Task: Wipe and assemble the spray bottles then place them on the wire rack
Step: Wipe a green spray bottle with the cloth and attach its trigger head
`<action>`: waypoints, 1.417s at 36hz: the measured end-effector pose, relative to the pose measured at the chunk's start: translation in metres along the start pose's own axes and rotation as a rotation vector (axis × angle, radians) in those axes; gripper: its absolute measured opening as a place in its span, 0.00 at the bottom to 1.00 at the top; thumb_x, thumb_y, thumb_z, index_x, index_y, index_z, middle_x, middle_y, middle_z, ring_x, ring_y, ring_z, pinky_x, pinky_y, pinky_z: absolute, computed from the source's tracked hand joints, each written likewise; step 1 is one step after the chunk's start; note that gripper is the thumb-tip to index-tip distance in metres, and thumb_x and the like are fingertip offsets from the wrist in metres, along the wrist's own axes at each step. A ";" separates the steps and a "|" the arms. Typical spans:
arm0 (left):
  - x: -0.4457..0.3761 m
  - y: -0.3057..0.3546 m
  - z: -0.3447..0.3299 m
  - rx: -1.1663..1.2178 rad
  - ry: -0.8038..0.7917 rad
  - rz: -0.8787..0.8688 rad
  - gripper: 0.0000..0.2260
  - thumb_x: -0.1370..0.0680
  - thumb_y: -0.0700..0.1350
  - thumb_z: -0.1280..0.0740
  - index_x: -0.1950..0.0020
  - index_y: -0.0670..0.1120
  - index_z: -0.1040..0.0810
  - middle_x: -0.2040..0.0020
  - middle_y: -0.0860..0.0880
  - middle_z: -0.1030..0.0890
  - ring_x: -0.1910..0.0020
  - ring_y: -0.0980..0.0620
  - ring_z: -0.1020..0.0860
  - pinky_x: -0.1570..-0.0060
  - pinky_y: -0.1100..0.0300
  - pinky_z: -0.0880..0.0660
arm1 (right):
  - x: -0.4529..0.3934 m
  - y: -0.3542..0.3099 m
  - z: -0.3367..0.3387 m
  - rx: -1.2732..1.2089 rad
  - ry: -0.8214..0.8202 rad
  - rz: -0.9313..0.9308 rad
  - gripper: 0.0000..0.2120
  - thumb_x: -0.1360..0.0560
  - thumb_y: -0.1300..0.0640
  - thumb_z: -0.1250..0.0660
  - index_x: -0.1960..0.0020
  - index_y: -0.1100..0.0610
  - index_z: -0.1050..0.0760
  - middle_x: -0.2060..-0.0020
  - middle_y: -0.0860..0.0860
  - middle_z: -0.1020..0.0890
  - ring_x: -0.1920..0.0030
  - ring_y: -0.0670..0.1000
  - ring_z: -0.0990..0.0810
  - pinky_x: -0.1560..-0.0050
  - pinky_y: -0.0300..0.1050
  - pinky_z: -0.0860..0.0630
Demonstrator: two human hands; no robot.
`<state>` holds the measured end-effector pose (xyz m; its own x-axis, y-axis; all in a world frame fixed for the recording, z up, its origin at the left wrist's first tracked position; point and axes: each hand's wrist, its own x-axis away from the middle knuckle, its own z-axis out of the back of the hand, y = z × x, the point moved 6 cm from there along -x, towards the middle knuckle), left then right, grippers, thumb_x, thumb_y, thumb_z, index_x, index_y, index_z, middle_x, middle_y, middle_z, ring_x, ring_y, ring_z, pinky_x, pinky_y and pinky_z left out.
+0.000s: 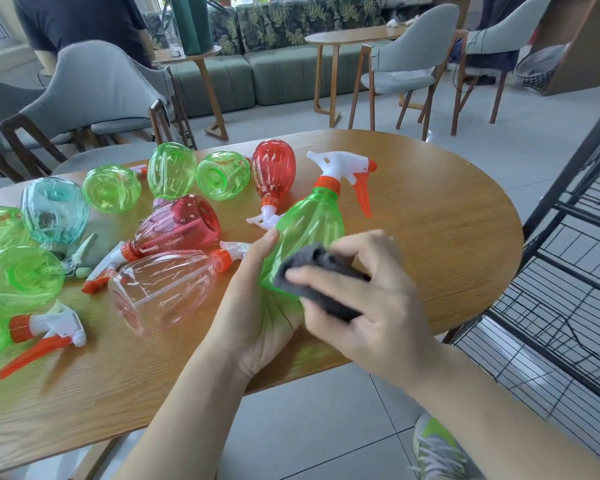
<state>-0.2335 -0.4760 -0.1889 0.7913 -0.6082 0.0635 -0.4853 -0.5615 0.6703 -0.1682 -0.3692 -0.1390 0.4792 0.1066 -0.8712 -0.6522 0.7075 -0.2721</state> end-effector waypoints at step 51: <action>0.001 0.002 -0.001 -0.049 -0.005 -0.029 0.22 0.20 0.54 0.34 0.34 0.40 0.20 0.38 0.37 0.20 0.37 0.40 0.21 0.41 0.46 0.20 | -0.005 0.001 0.007 0.174 0.070 0.168 0.08 0.22 0.57 0.29 0.46 0.54 0.13 0.54 0.56 0.17 0.53 0.57 0.22 0.51 0.57 0.24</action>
<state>-0.2333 -0.4769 -0.1866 0.8027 -0.5950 0.0393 -0.4433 -0.5512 0.7069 -0.1671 -0.3641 -0.1322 0.3271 0.1883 -0.9260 -0.6056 0.7940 -0.0524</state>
